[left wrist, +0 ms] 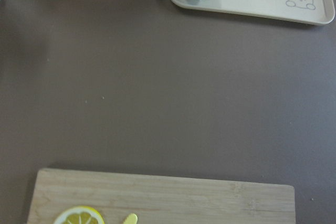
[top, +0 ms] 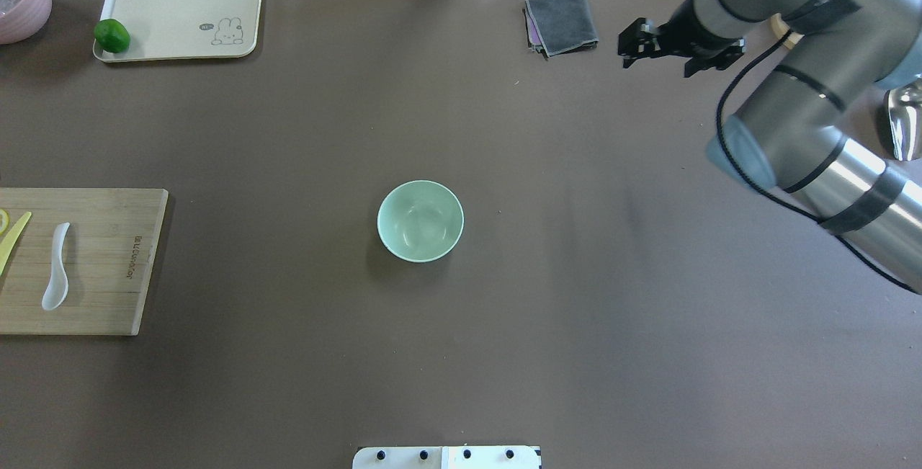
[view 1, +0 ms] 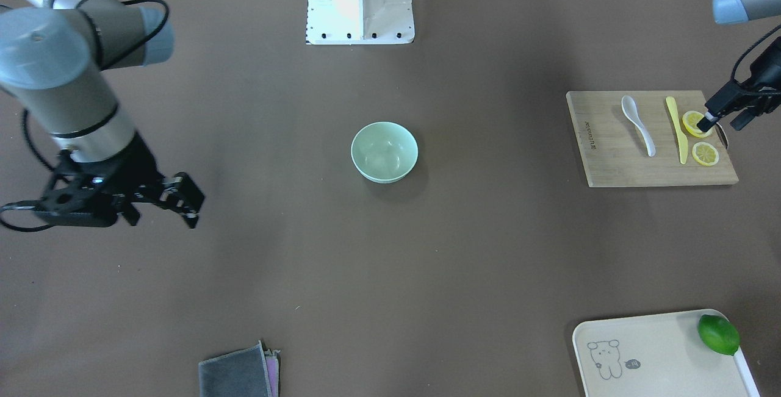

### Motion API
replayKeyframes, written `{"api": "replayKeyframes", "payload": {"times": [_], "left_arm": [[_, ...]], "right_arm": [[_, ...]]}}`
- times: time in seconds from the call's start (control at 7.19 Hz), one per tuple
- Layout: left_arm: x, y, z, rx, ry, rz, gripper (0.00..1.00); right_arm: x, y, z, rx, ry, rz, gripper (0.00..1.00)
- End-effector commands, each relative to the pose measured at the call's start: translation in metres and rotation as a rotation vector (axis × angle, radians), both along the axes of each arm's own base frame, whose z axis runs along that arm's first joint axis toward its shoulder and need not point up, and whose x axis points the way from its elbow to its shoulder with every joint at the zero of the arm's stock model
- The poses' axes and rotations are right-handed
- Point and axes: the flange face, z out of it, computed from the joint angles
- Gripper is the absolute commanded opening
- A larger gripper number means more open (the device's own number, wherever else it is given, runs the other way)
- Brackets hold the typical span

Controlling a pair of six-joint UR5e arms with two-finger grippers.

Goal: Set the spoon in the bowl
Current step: 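Withdraw the right arm while the left gripper reaches toward the white spoon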

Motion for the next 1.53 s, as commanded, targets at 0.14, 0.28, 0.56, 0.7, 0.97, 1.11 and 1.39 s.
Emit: {"api": "replayKeyframes", "payload": {"times": [0.14, 0.28, 0.56, 0.7, 0.97, 1.11, 1.39], "left_arm": [[0.076, 0.033, 0.02, -0.036, -0.094, -0.003, 0.9], [0.086, 0.037, 0.022, -0.034, -0.101, 0.013, 0.77], [0.1, 0.044, 0.024, -0.025, -0.116, 0.038, 0.63], [0.103, 0.045, 0.024, -0.027, -0.117, 0.043, 0.62], [0.107, 0.047, 0.025, -0.027, -0.116, 0.053, 0.58], [0.109, 0.048, 0.026, -0.028, -0.117, 0.057, 0.53], [0.11, 0.049, 0.031, -0.028, -0.122, 0.063, 0.26]], "right_arm": [[0.199, 0.016, 0.133, 0.077, -0.037, -0.139, 1.0], [0.219, 0.024, 0.151, 0.069, -0.034, -0.131, 1.0], [0.22, 0.027, 0.158, 0.058, -0.031, -0.128, 1.0], [0.22, 0.028, 0.16, 0.055, -0.029, -0.129, 1.0], [0.22, 0.028, 0.16, 0.054, -0.03, -0.128, 1.0], [0.22, 0.028, 0.16, 0.054, -0.03, -0.128, 1.0], [0.22, 0.028, 0.16, 0.054, -0.03, -0.128, 1.0]]}}
